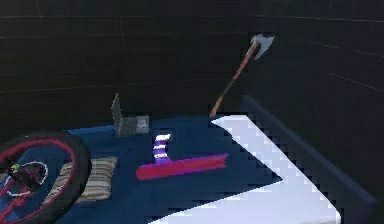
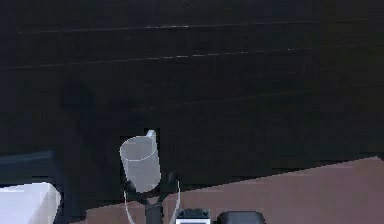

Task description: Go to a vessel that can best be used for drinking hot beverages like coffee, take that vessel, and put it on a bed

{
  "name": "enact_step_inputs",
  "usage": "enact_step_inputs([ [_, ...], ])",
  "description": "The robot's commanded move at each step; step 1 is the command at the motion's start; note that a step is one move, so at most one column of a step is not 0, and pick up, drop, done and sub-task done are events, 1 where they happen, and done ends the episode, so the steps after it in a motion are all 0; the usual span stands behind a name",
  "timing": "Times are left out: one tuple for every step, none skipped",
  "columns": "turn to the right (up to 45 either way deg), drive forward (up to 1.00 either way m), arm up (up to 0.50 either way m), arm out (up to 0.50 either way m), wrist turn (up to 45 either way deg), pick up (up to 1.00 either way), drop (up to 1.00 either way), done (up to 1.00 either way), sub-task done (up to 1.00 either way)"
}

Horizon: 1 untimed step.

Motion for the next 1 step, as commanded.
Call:
enact_step_inputs([
  [27.0, 0.0, 0.0, 0.0, 0.0, 0.0, 0.0, 0.0, 0.0],
])
